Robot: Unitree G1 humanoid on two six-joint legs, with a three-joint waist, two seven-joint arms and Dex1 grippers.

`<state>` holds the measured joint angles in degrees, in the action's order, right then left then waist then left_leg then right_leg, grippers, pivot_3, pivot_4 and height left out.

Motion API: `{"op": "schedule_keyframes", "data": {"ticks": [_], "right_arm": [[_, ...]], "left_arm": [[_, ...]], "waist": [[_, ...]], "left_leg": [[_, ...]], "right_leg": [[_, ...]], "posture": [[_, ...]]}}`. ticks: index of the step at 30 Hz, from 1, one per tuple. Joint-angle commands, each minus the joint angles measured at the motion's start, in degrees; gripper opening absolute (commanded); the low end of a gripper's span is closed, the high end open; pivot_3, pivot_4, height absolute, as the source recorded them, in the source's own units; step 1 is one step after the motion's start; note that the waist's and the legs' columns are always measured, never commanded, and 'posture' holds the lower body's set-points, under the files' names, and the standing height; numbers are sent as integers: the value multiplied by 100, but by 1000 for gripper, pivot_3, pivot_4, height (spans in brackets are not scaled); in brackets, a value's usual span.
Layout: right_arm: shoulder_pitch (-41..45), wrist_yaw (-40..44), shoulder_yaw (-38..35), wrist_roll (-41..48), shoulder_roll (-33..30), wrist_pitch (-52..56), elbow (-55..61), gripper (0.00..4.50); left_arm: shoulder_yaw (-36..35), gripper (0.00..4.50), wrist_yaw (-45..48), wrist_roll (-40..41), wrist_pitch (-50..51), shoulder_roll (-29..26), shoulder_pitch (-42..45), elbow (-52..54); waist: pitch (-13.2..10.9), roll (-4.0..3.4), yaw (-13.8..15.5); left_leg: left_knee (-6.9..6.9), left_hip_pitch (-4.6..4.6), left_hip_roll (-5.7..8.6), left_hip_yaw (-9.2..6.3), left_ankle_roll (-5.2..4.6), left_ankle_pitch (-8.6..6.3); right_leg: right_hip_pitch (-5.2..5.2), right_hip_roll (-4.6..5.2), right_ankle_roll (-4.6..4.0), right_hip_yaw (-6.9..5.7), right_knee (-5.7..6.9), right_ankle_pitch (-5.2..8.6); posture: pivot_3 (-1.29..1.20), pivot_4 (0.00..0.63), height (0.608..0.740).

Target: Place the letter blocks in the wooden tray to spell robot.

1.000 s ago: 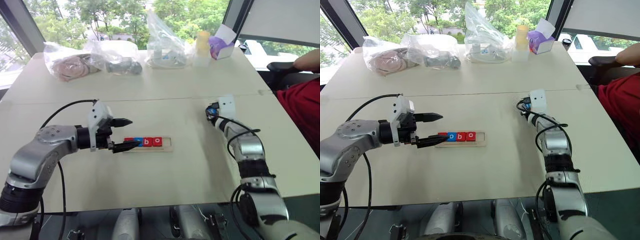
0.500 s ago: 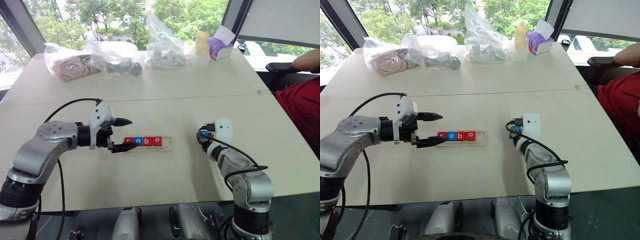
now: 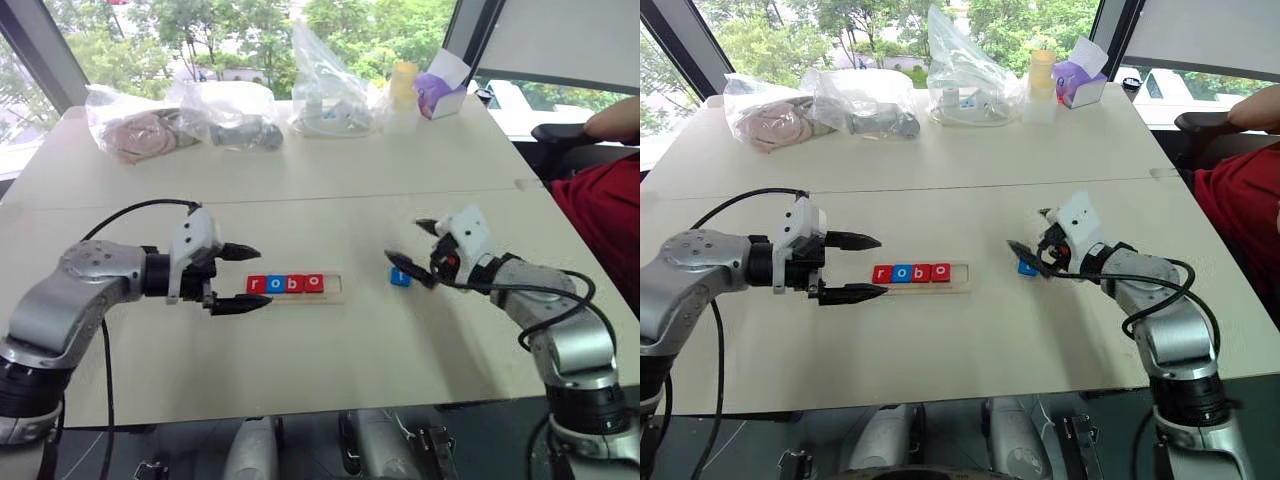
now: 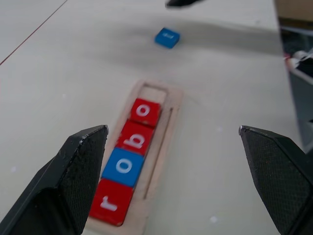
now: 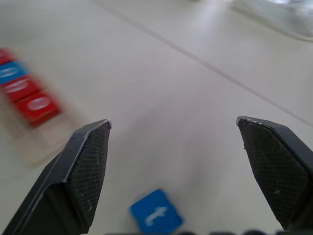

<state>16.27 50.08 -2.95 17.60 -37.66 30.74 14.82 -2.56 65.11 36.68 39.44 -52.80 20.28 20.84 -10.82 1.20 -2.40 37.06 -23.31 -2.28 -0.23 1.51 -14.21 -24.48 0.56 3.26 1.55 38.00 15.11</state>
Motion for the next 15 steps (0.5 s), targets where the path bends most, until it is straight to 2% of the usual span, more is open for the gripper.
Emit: {"op": "schedule_keyframes", "data": {"ticks": [1, 5, 12, 15], "right_arm": [[79, 869, 144, 2, -314, -804, -749, 4269], [334, 1052, 496, -436, -227, -1798, -1919, 4269], [721, 1149, 750, -748, 69, -2686, -3210, 4269], [776, 1221, 774, -783, 140, -2854, -3401, 3404]], "left_arm": [[-297, 4500, 9, 95, -24, -164, 89, 213], [-282, 4500, -10, 119, 7, -281, 118, 379], [-170, 4500, 61, -13, -36, -436, -79, 419], [-184, 4500, 72, -67, -82, -467, -149, 356]], "waist": [[0, 0, 2], [-1, 0, -13], [-1, 0, -6], [-1, 0, -2]], "left_leg": [[3, 0, 0, 0, 0, 0], [8, 5, 2, 4, 0, 0], [8, 4, 1, 3, 0, 0], [8, 5, 0, 3, 0, 0]], "right_leg": [[1, 0, 0, 0, 0, 0], [5, 0, -2, 3, 1, -1], [4, 0, 0, 3, 7, -1], [4, 0, -1, 3, 7, -2]], "posture": [[0, 150, 740], [0, 150, 740], [0, 150, 740], [0, 150, 740]]}}
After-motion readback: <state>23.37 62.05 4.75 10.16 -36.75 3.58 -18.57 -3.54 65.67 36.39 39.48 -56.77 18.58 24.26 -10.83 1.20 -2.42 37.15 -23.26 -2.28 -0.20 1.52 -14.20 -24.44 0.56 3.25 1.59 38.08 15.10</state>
